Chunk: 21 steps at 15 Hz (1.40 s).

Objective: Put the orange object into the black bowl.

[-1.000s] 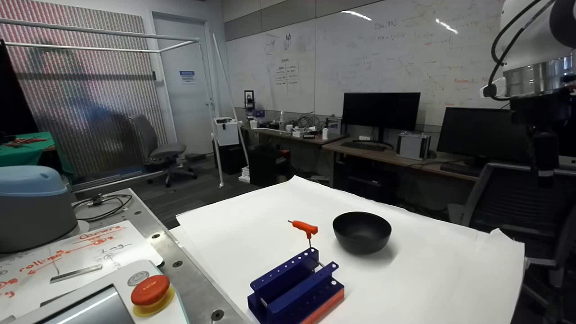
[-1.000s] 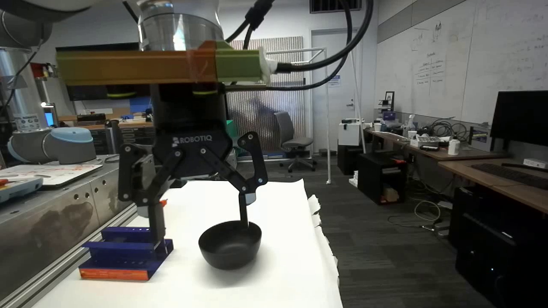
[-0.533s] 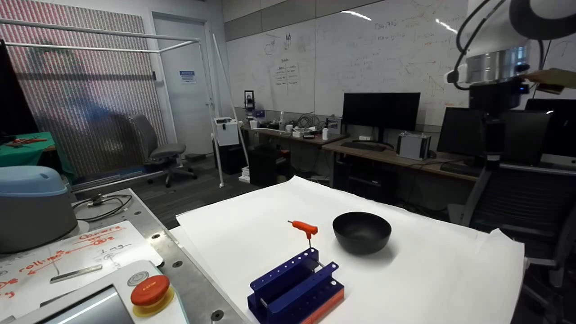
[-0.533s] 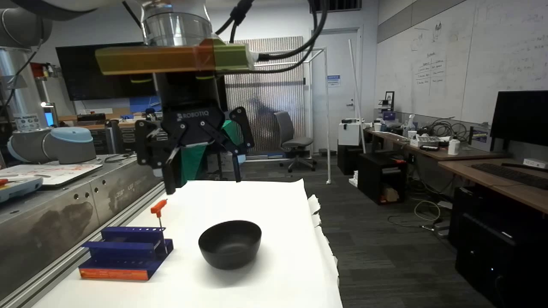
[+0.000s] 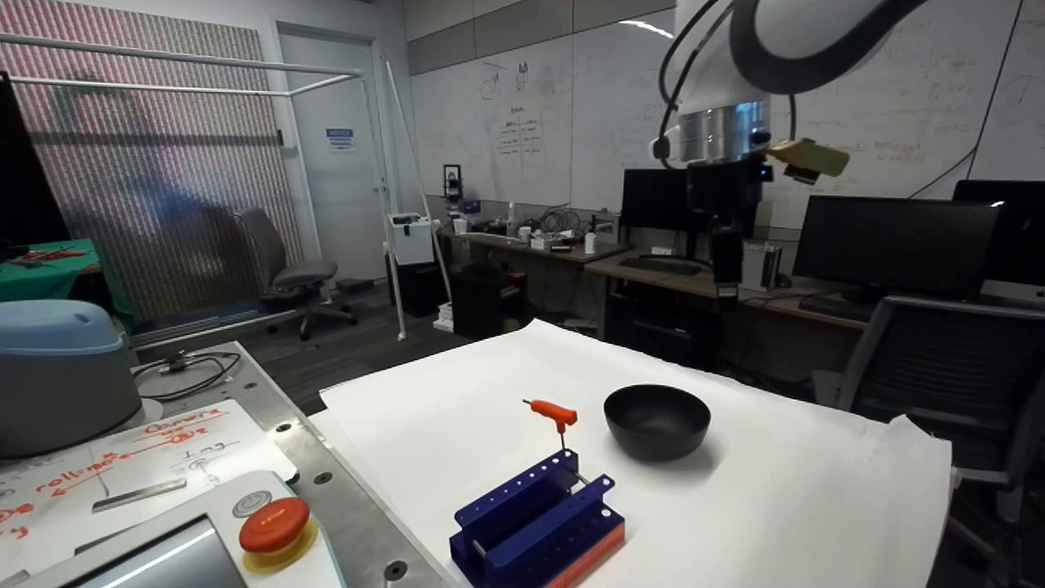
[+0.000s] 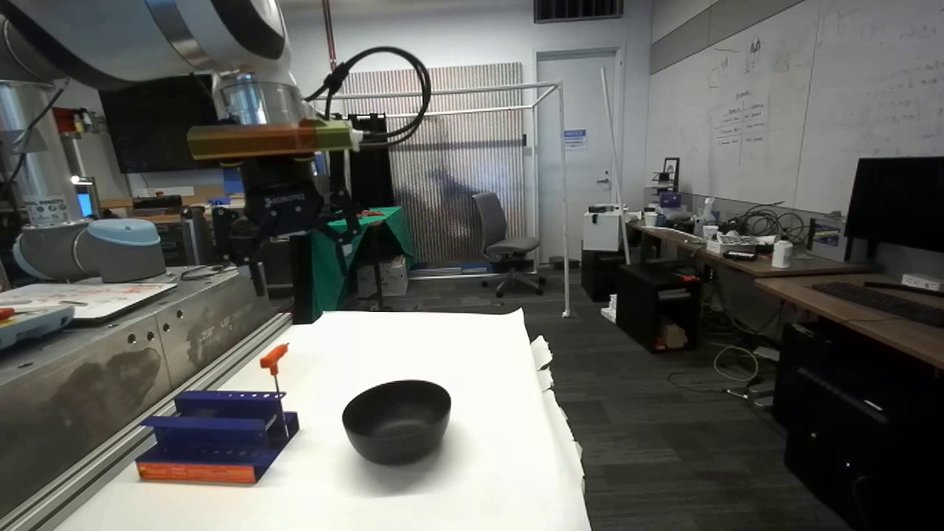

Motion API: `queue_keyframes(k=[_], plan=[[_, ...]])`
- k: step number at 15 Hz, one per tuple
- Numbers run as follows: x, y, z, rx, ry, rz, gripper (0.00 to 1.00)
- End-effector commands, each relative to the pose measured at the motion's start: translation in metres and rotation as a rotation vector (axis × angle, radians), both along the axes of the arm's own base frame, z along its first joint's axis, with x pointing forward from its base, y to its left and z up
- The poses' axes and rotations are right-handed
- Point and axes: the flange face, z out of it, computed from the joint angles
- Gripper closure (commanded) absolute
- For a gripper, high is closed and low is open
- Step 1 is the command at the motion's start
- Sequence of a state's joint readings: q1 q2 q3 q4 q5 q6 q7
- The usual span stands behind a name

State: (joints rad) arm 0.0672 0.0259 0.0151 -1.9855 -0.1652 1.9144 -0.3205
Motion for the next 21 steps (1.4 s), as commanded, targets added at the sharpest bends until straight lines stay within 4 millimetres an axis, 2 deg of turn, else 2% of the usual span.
queue_keyframes(k=[1, 4, 10, 15, 19, 20, 21], plan=[[0.047, 0.045, -0.028, 0.011, 0.021, 0.039, 0.0], [0.075, 0.079, -0.052, 0.025, -0.001, 0.035, 0.0], [0.118, 0.118, -0.085, 0.061, -0.009, -0.028, 0.0], [0.144, 0.136, -0.113, 0.075, -0.006, -0.062, 0.0], [0.156, 0.135, -0.134, 0.083, 0.024, -0.099, 0.0], [0.156, 0.133, -0.139, 0.082, 0.047, -0.1, 0.25], [0.156, 0.132, -0.143, 0.085, 0.065, -0.112, 0.27]])
